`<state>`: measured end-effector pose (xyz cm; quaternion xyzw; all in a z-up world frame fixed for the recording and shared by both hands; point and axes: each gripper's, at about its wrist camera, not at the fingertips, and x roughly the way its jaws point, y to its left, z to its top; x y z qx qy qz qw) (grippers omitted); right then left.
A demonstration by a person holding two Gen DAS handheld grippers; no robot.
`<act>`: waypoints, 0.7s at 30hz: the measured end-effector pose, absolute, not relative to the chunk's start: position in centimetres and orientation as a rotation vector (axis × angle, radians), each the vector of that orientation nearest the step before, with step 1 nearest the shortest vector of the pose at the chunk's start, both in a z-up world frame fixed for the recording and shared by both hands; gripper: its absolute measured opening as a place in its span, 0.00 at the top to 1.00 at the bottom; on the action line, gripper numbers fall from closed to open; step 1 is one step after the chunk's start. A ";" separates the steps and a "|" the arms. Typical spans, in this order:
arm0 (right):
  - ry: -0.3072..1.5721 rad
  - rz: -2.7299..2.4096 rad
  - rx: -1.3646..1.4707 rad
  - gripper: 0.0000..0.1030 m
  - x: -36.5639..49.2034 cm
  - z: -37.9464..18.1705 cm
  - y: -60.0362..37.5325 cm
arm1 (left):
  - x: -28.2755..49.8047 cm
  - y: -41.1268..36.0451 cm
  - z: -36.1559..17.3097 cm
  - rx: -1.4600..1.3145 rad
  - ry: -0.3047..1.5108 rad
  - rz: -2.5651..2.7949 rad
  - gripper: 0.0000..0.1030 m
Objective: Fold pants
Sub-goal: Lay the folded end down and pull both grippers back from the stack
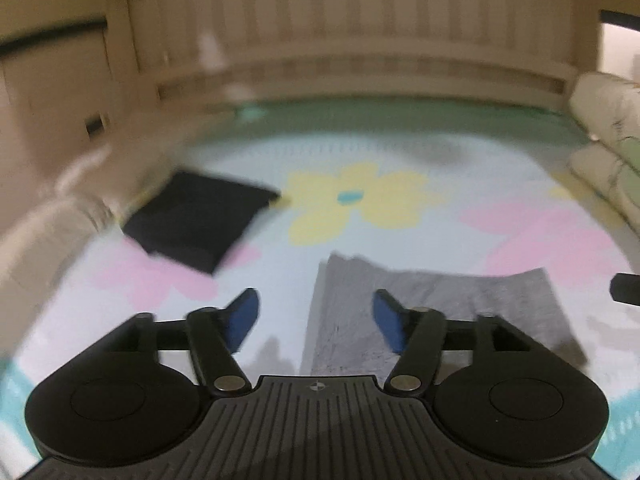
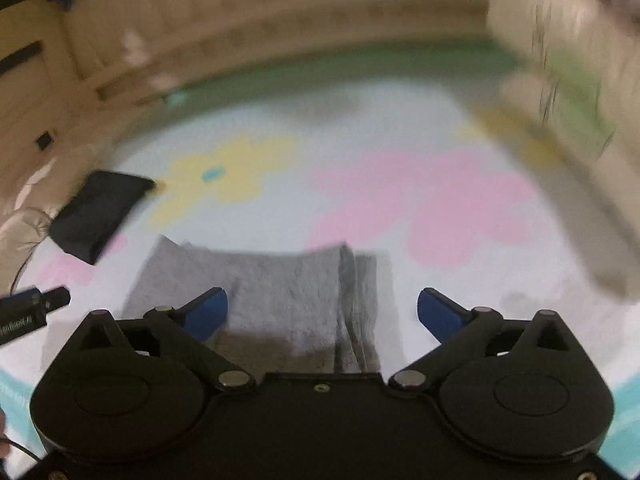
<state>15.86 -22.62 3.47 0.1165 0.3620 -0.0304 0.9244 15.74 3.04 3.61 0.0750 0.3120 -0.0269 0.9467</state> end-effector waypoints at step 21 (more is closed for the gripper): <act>0.760 -0.166 0.146 0.01 3.6 6.5 -16.8 | 3.6 3.9 4.1 0.133 0.681 -0.041 0.24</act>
